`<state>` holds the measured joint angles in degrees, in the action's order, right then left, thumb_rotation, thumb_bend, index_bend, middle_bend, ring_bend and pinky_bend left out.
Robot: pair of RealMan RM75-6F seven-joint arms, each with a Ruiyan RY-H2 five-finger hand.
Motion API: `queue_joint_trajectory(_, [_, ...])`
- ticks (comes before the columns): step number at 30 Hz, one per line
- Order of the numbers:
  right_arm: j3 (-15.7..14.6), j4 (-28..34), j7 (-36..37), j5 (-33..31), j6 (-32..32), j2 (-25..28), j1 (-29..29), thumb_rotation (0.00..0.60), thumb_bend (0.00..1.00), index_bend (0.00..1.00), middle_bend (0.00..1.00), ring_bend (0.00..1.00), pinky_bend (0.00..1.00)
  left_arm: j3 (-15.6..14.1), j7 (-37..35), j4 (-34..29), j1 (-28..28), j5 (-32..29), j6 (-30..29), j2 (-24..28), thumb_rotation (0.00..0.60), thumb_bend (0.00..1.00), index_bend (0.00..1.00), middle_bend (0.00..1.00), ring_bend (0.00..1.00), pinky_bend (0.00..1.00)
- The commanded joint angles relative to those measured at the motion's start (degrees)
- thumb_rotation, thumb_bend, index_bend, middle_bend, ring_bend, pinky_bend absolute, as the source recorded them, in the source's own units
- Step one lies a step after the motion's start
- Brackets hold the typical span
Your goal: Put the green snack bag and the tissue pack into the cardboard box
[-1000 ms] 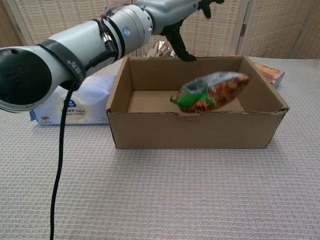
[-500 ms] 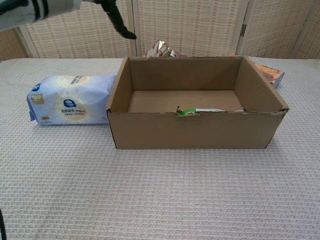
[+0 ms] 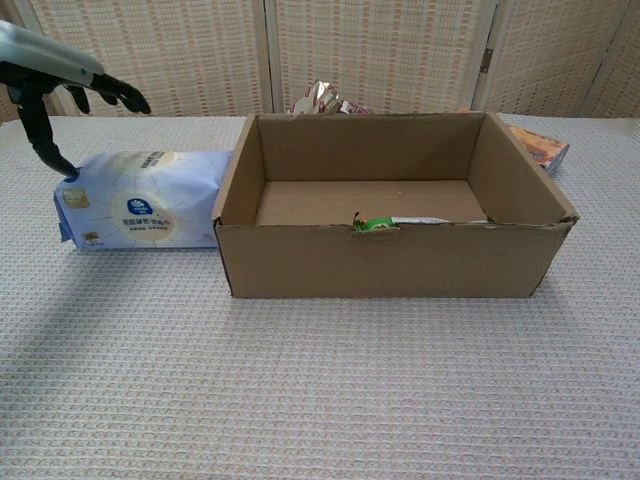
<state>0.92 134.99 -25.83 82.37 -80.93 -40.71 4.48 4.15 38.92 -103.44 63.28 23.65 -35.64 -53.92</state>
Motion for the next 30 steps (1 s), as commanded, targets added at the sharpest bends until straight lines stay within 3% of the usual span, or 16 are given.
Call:
queue_joint_trajectory(1, [0.03,0.0,0.05,-0.12,-0.06,0.08,0.01,0.6,0.0,0.05,0.01,0.0,0.0,-1.64,-1.03,0.36,1.96,-1.78,0.02,-1.84,0.6,0.18,0.0,0.0,0.0,0.14])
queue_joint_trajectory(9, [0.2,0.0,-0.07,-1.2,-0.24,0.25,0.1,0.6,0.0,0.05,0.01,0.0,0.0,-2.3,-4.05,2.74,3.81,-1.13,-2.63,-5.89,0.6,0.18,0.0,0.0,0.0,0.13])
queue_joint_trajectory(14, [0.37,0.0,-0.43,-1.87,-0.5,0.2,0.16,0.6,0.0,0.05,0.01,0.0,0.0,-3.98,-4.16,7.33,4.4,0.4,-2.96,-9.17,0.6,0.18,0.0,0.0,0.0,0.12])
queue_joint_trajectory(30, [1.09,0.0,-2.61,-5.73,-0.47,-0.68,1.19,0.6,0.0,0.05,0.01,0.0,0.0,-7.84,-8.37,18.03,5.82,-2.79,2.08,-14.58,0.6,0.17,0.0,0.0,0.0,0.1])
